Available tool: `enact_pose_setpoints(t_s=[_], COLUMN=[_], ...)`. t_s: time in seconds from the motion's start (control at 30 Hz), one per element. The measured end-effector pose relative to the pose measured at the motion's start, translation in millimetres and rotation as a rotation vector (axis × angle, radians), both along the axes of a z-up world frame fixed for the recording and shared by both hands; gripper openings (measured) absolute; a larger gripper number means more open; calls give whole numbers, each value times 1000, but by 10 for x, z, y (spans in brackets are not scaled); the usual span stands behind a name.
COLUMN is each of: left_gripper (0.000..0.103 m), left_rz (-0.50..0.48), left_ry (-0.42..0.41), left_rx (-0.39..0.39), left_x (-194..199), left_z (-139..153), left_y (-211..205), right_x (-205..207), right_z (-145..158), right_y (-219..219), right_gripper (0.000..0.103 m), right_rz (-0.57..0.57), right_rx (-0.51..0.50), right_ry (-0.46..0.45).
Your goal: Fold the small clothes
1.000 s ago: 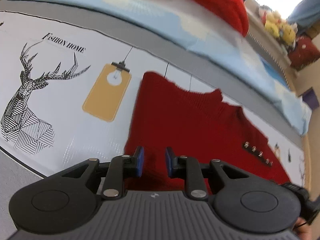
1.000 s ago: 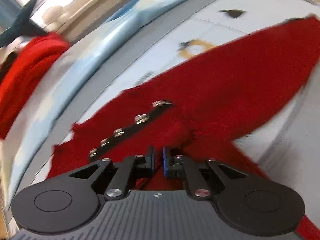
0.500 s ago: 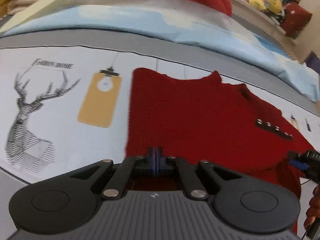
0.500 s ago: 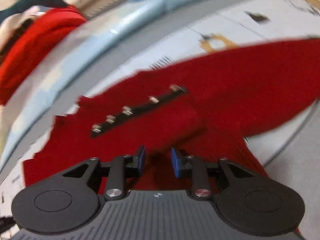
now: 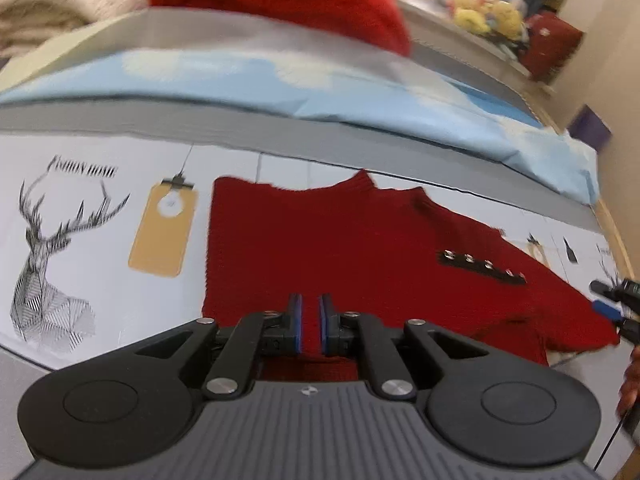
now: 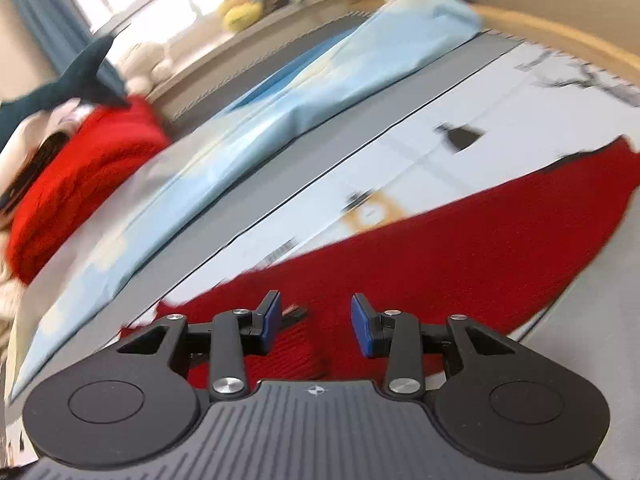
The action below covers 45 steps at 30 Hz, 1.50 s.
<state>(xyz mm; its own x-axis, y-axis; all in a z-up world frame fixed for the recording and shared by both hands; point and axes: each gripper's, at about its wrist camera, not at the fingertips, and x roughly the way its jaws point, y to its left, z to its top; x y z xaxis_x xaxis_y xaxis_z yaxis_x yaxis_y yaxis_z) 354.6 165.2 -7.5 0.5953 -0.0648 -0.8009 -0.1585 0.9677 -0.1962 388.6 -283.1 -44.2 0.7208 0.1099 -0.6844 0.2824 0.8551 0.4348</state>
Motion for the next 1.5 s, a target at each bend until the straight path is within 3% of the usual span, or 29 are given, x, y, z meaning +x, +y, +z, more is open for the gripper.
enact_pose_setpoints(t_s=[0.1,0.4,0.5,0.63,0.97,1.0,1.1,1.2,1.33,1.43,1.5], left_gripper=[16,16,16,16,16,16,16,16,16,16,16], left_rz=[-35,-56,-44,-15,23,28,47,72,99,119,132], left_ry=[6,29,34,40,24,24,25,19,-6,-13,-14], left_rx=[44,40,42,32,5,5,4,-7,-30,-40,-48], left_x=[-52,-58,-37,-2,7,1,-8,-23,-66,-86,-93], left_z=[-26,-113,-122,-125,-56,-55,-49,-11,88,132,144], left_y=[-91,-145,-109,-30,127,149,232,337,488,587,646], right_x=[-110,-379,-405,-352,-295,-281,-230,-197,-39,-4,-122], right_z=[-26,-480,-692,-844,-1080,-1073,-1066,-909,-265,289,558], right_y=[-480,-1722,-1906,-2008,-2194,-2193,-2162,-2036,-1448,-544,195], right_gripper=[40,41,41,44,44,43,12,11,11,11,11], right_rz=[-114,-417,-489,-490,-595,-597,-581,-597,-479,-227,11], right_rx=[10,127,186,164,230,228,216,125,-133,-314,-344], right_ry=[9,79,116,130,97,85,49,11,-159,-371,-518])
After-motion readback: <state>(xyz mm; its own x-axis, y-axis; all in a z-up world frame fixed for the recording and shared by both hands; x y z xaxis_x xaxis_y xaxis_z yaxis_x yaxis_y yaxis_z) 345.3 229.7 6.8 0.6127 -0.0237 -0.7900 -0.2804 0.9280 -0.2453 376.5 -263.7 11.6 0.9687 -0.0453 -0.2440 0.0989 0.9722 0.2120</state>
